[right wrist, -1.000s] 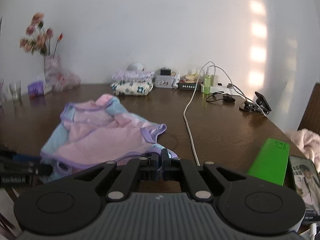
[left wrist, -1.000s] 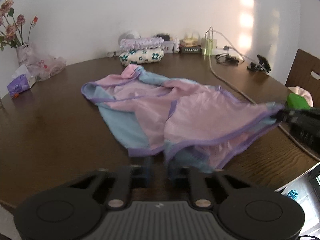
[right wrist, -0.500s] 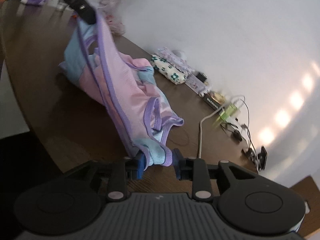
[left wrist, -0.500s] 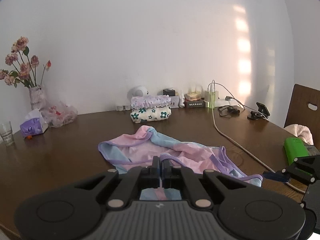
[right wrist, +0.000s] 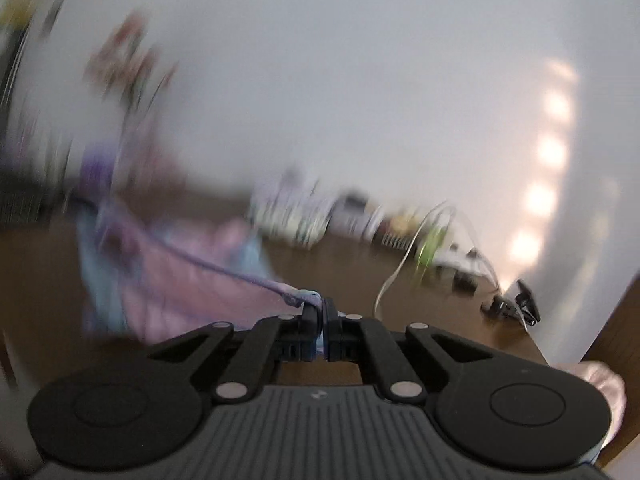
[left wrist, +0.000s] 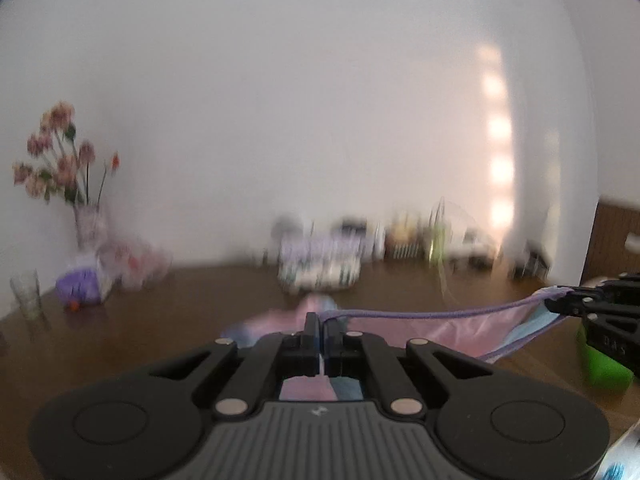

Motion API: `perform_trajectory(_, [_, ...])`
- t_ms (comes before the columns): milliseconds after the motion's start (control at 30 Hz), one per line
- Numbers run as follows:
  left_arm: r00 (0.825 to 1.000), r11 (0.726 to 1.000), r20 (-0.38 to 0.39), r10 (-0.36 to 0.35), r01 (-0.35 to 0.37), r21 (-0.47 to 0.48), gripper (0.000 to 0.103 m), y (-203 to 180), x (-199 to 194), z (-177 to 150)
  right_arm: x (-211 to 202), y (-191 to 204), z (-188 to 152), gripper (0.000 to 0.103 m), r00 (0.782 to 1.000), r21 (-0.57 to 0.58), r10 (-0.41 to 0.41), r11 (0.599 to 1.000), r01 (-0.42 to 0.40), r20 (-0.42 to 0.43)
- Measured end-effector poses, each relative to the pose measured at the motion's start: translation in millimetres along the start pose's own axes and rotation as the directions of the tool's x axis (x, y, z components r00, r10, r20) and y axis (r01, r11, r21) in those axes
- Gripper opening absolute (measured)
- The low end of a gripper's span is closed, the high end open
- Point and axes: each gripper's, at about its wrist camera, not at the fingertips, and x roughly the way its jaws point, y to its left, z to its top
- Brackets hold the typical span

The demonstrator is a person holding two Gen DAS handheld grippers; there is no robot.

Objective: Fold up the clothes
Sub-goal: 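Grasp the garment trim with the left gripper while the right gripper grasps it, lift high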

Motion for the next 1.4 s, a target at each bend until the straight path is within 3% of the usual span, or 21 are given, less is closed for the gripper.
perform_trajectory(100, [0.993, 0.999, 0.106, -0.046, 0.044, 0.022, 0.000, -2.6, -10.9, 36.0, -5.0, -17.8, 39.4, 0.002, 0.998, 0.027, 0.047, 0.998, -0.049, 0.049])
perform_trajectory(167, [0.980, 0.994, 0.172, -0.095, 0.085, 0.067, 0.000, -7.4, -9.7, 71.9, -5.6, -34.9, 76.9, 0.002, 0.989, 0.046, 0.132, 0.990, -0.135, 0.061])
perform_trajectory(233, [0.962, 0.986, 0.232, -0.140, 0.114, 0.122, 0.000, -11.2, -5.8, 111.2, -8.8, -50.5, 125.2, 0.002, 0.984, 0.019, 0.161, 0.986, -0.163, 0.075])
perform_trajectory(367, [0.938, 0.990, 0.326, -0.113, 0.080, 0.114, 0.000, 3.5, 6.2, 181.1, -15.6, -73.0, 221.4, 0.002, 0.982, -0.080, 0.152, 0.986, -0.143, 0.110])
perform_trajectory(433, [0.928, 0.992, 0.358, -0.105, 0.073, 0.102, 0.000, 13.3, 12.7, 210.1, -7.2, -78.4, 251.0, 0.002, 0.983, -0.104, 0.139, 0.986, -0.128, 0.118])
perform_trajectory(567, [0.955, 0.992, 0.276, -0.112, 0.094, 0.080, 0.000, 29.0, 67.3, 236.1, 43.6, -75.1, 271.4, 0.002, 0.994, -0.145, 0.083, 0.987, -0.072, 0.073])
perform_trajectory(633, [0.964, 0.994, 0.254, -0.074, 0.052, 0.095, 0.000, 29.6, 93.4, 238.8, 69.0, -73.4, 281.6, 0.002, 0.997, -0.166, 0.053, 0.985, -0.044, 0.052])
perform_trajectory(767, [0.956, 0.993, 0.294, -0.014, -0.021, 0.117, 0.000, 37.7, 113.4, 257.5, 104.8, -68.6, 300.1, 0.002, 0.999, -0.194, 0.014, 0.981, -0.004, 0.051])
perform_trajectory(867, [0.920, 0.987, 0.391, 0.040, -0.096, 0.126, 0.000, 45.0, 89.0, 284.7, 88.3, -59.4, 321.4, 0.002, 0.983, -0.193, 0.012, 0.981, 0.024, 0.183])
perform_trajectory(967, [0.867, 0.984, 0.494, 0.063, -0.136, 0.114, 0.000, 52.2, 43.2, 305.3, 51.6, -55.8, 337.9, 0.002, 0.945, -0.171, 0.034, 0.985, 0.024, 0.325])
perform_trajectory(1067, [0.838, 0.984, 0.544, 0.047, -0.133, 0.119, 0.001, 56.3, -2.2, 296.1, 15.8, -60.2, 328.4, 0.002, 0.920, -0.167, 0.077, 0.986, -0.013, 0.385])
perform_trajectory(1133, [0.850, 0.983, 0.525, 0.031, -0.123, 0.139, 0.001, 51.6, -20.1, 267.5, 6.3, -65.0, 301.1, 0.002, 0.932, -0.166, 0.099, 0.985, -0.042, 0.350])
perform_trajectory(1200, [0.898, 0.983, 0.440, -0.004, -0.078, 0.168, 0.001, 39.7, -27.7, 217.5, 3.1, -69.4, 260.8, 0.002, 0.952, -0.170, 0.112, 0.983, -0.064, 0.286])
perform_trajectory(1267, [0.951, 0.982, 0.303, -0.057, -0.001, 0.189, 0.001, 26.6, -22.6, 157.6, 18.2, -71.5, 196.9, 0.002, 0.981, -0.178, 0.106, 0.981, -0.076, 0.164])
perform_trajectory(1300, [0.976, 0.980, 0.194, -0.100, 0.063, 0.189, 0.002, 17.6, -17.3, 120.8, 26.6, -72.5, 164.5, 0.002, 0.990, -0.181, 0.102, 0.980, -0.082, 0.099])
perform_trajectory(1333, [0.982, 0.975, 0.069, -0.175, 0.163, 0.148, 0.005, 14.2, -10.3, 88.1, 40.2, -73.6, 127.4, 0.003, 0.996, -0.176, 0.093, 0.980, -0.092, -0.003])
perform_trajectory(1367, [0.966, 0.962, -0.053, -0.252, 0.256, 0.095, 0.010, 10.7, -3.2, 55.4, 55.8, -74.7, 88.5, 0.003, 0.989, -0.166, 0.083, 0.981, -0.103, -0.120])
perform_trajectory(1400, [0.928, 0.940, -0.170, -0.331, 0.341, 0.031, 0.010, 7.2, 3.9, 22.8, 66.5, -75.9, 52.8, 0.003, 0.965, -0.135, 0.091, 0.983, -0.127, -0.246])
